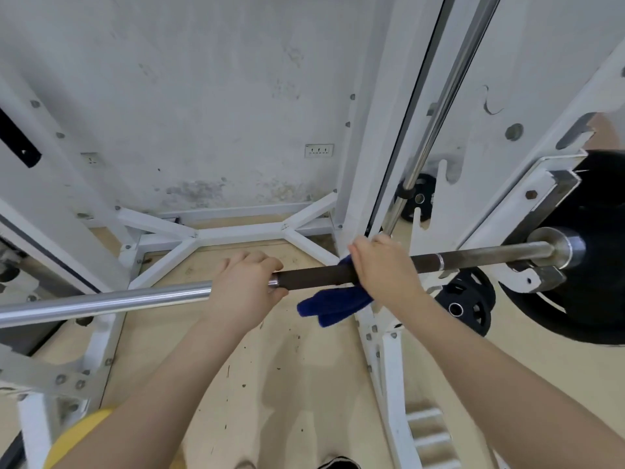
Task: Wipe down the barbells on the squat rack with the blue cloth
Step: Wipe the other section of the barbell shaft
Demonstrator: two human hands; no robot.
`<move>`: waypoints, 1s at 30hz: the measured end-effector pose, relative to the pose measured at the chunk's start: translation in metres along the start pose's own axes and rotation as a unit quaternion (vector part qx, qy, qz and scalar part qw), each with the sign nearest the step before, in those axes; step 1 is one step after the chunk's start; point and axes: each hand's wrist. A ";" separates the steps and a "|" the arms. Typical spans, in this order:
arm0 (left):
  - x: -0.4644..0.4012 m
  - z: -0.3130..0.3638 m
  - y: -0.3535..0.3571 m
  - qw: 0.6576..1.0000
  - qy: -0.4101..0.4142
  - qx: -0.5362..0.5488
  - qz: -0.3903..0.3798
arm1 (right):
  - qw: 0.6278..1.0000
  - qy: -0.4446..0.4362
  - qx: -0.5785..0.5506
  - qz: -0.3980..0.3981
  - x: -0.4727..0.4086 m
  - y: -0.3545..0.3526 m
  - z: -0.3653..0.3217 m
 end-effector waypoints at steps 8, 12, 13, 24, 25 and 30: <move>0.001 -0.011 0.002 1.000 0.002 0.028 -0.011 | 0.991 0.058 -0.107 0.051 -0.034 -0.008 -0.094; 0.002 -0.008 0.001 0.998 -0.018 0.056 -0.005 | 0.989 -0.025 -0.124 0.071 -0.029 -0.001 -0.076; 0.002 -0.008 0.001 0.998 -0.019 0.059 -0.006 | 0.994 -0.028 -0.099 0.047 -0.022 0.001 -0.060; 0.003 -0.007 0.003 1.000 0.001 0.017 -0.011 | 0.994 0.071 -0.069 0.052 -0.010 0.007 -0.044; 0.003 -0.007 0.004 1.000 0.010 -0.001 -0.009 | 0.994 0.071 -0.083 0.026 -0.004 0.005 -0.030; 0.007 -0.004 0.003 0.999 0.029 -0.037 -0.013 | 0.968 0.250 0.017 -0.021 0.032 0.010 0.050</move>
Point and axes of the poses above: each hand's wrist, its own x-axis away from the middle knuckle, its own y-axis out of the palm, z = x × y, and after that the axes turned 4 degrees about -y, right-handed
